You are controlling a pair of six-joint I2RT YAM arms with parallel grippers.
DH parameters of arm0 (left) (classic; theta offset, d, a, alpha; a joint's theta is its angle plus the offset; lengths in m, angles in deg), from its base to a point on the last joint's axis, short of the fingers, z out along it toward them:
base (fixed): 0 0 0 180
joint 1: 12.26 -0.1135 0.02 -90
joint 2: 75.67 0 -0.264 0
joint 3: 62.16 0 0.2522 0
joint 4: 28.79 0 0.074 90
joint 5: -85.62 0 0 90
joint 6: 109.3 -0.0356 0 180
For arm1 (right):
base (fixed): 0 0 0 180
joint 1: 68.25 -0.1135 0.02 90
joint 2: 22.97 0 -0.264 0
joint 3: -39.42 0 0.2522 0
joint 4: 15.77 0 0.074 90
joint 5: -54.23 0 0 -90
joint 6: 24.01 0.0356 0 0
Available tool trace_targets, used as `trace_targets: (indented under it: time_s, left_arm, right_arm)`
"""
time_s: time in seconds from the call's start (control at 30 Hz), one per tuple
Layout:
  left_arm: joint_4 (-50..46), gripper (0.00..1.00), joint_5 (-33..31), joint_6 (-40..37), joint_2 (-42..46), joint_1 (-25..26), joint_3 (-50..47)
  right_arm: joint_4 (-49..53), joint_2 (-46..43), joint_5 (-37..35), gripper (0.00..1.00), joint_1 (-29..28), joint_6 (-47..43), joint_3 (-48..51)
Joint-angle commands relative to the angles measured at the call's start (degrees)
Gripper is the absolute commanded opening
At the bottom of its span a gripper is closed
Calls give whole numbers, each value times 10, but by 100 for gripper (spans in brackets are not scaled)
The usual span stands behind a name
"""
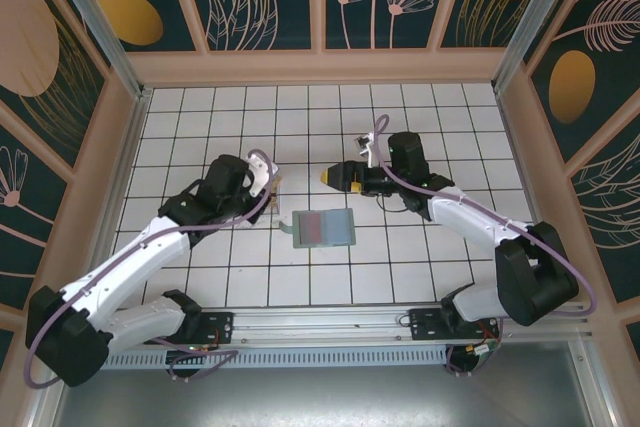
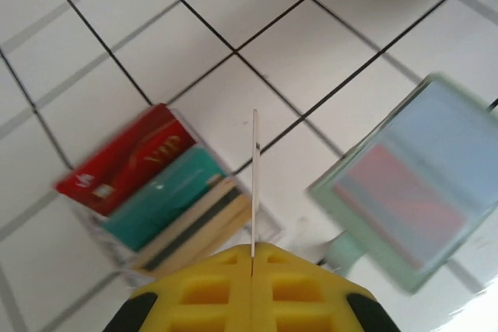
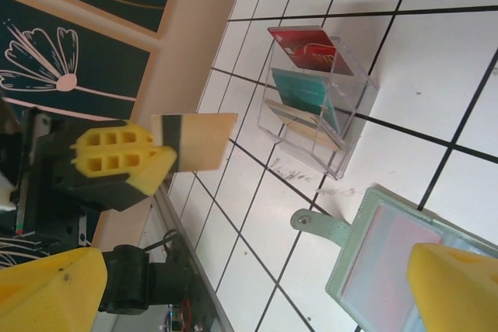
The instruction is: Take the credit cards out of the card holder
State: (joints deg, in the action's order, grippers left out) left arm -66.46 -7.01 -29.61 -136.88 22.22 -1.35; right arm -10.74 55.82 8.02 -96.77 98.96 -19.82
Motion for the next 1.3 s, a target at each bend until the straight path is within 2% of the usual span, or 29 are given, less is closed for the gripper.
trace_targets:
  time_s: [0.0,0.1,0.2,0.47,0.7,1.27]
  left_arm:
    - [-24,0,-60,-179,12,-1,-18]
    - [-35,0,-72,-270,1,-1,-29]
    - [-3,0,-89,-334,-11,-1,-50]
    - [118,0,-94,-420,-49,-1,-94]
    - [164,0,-82,-432,-76,-1,-110]
    - [248,0,-110,-448,-106,-2,-157]
  right_arm:
    - [-12,-16,-8,99,6,-4,11]
    - [-14,-15,-7,99,7,-4,10]
    - [-10,-12,-6,99,7,-8,7]
    - [-1,-17,-12,99,11,-9,10]
    - [-3,-21,-18,99,13,-5,21]
    - [-22,-24,-16,99,15,7,40]
